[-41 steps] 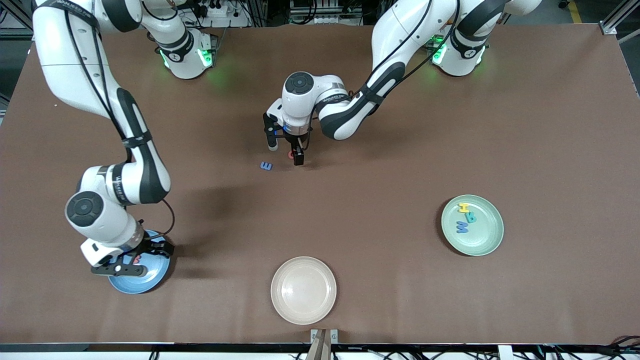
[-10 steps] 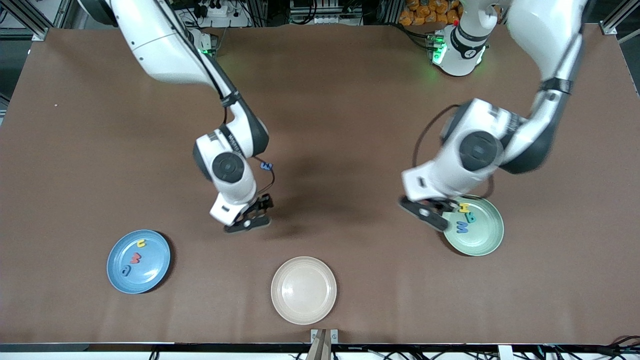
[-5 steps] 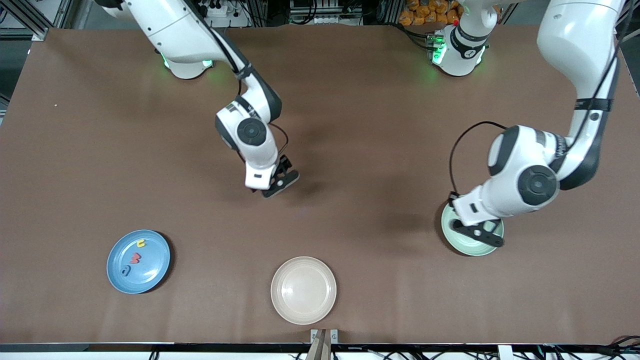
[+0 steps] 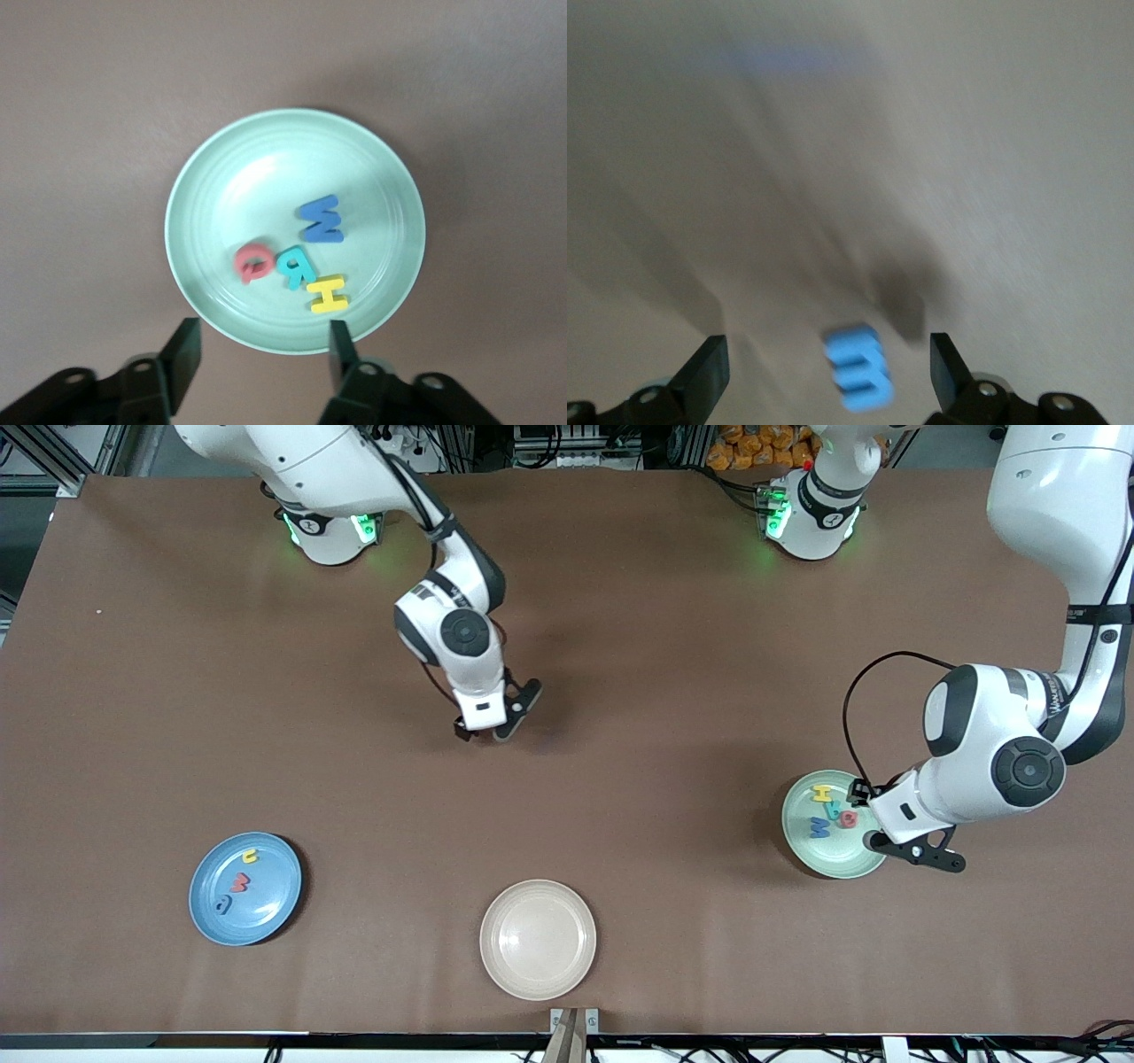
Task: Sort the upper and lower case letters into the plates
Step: 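Drop the pink Q onto the green plate while the right gripper reaches blue m, then grasp the blue m with the right gripper while the left gripper withdraws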
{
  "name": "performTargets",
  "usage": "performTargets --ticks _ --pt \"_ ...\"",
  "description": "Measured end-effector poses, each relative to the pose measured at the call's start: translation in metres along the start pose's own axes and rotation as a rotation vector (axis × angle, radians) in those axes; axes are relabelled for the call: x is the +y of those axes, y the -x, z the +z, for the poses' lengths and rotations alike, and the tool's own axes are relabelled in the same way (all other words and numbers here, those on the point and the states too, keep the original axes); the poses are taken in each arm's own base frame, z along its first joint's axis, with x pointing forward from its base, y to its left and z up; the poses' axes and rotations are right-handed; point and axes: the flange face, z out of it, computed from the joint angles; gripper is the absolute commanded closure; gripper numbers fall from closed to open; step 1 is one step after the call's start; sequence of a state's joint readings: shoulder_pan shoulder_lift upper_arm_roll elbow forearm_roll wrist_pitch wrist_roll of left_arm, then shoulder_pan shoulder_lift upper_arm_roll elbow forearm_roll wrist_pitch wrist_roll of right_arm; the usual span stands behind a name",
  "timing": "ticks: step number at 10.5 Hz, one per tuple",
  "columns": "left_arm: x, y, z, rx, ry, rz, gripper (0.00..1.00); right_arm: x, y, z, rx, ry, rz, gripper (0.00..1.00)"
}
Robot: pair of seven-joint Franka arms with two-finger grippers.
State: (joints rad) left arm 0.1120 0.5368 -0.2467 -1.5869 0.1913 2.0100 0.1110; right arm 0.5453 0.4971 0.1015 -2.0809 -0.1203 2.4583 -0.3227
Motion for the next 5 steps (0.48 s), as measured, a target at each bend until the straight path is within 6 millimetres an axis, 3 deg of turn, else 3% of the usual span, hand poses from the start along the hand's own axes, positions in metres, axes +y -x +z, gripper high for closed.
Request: performTargets --ticks 2,3,5 --pt "-0.010 0.000 -0.041 0.065 -0.025 -0.017 0.00 0.038 0.032 0.005 -0.012 -0.016 -0.065 0.00" --pt "-0.013 0.003 -0.070 0.108 -0.043 -0.024 0.00 0.045 0.038 0.004 -0.010 -0.016 -0.077 0.00" --pt "-0.009 0.020 -0.139 0.185 -0.082 -0.029 0.00 0.038 0.032 0.000 0.017 -0.004 -0.097 0.00"
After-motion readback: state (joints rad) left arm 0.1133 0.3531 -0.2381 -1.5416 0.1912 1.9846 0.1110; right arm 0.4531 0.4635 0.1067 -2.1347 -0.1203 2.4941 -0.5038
